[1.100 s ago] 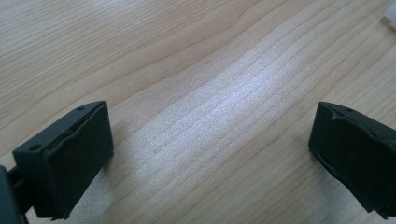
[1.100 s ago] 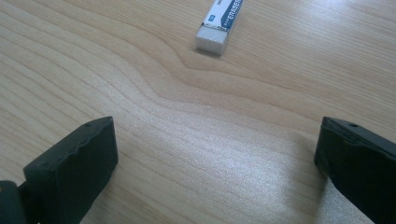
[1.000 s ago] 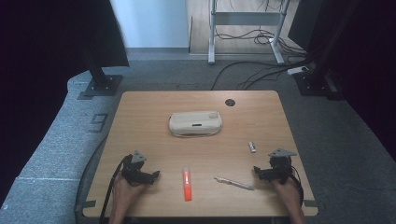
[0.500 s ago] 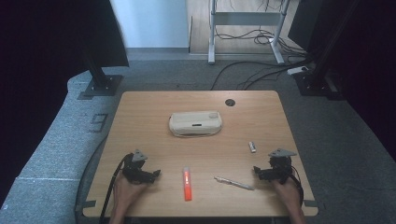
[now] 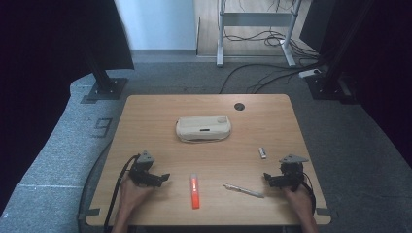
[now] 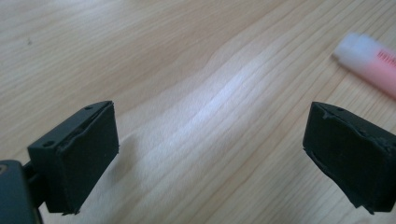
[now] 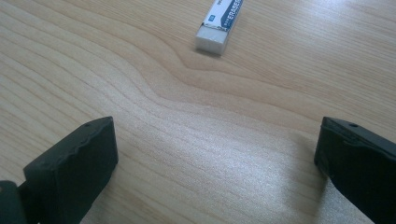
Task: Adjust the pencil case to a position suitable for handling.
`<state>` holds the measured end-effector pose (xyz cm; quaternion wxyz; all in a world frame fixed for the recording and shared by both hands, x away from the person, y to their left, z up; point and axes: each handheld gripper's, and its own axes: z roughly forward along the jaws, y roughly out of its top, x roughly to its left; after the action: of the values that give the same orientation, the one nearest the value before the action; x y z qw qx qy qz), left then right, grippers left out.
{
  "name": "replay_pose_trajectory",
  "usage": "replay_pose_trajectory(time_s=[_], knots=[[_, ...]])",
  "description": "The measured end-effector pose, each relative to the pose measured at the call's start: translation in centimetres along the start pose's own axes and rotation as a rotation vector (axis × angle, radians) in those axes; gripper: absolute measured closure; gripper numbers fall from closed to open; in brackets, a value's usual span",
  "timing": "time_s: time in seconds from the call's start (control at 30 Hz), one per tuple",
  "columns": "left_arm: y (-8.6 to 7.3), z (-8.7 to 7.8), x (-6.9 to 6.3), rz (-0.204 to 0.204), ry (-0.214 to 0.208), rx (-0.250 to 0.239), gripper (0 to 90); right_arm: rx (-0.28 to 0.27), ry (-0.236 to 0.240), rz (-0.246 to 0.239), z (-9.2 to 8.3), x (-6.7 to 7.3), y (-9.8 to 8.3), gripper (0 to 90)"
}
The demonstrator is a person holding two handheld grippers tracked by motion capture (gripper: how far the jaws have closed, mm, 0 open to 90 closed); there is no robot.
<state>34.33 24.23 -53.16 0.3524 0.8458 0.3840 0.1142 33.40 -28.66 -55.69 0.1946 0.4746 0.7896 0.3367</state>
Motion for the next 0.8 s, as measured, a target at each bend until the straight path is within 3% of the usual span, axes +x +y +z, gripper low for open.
replay_pose_trajectory(time_s=[0.3,0.63,0.8], knots=[[3.0,0.2,0.3,0.052,-0.024,0.012,2.3,0.0,0.0,0.0,0.0,0.0,0.0,0.0],[5.4,1.2,0.6,0.075,-0.069,0.016,2.5,0.0,0.0,0.0,0.0,0.0,0.0,0.0],[7.0,1.8,0.5,0.114,-0.076,0.024,2.7,0.0,0.0,0.0,0.0,0.0,0.0,0.0]])
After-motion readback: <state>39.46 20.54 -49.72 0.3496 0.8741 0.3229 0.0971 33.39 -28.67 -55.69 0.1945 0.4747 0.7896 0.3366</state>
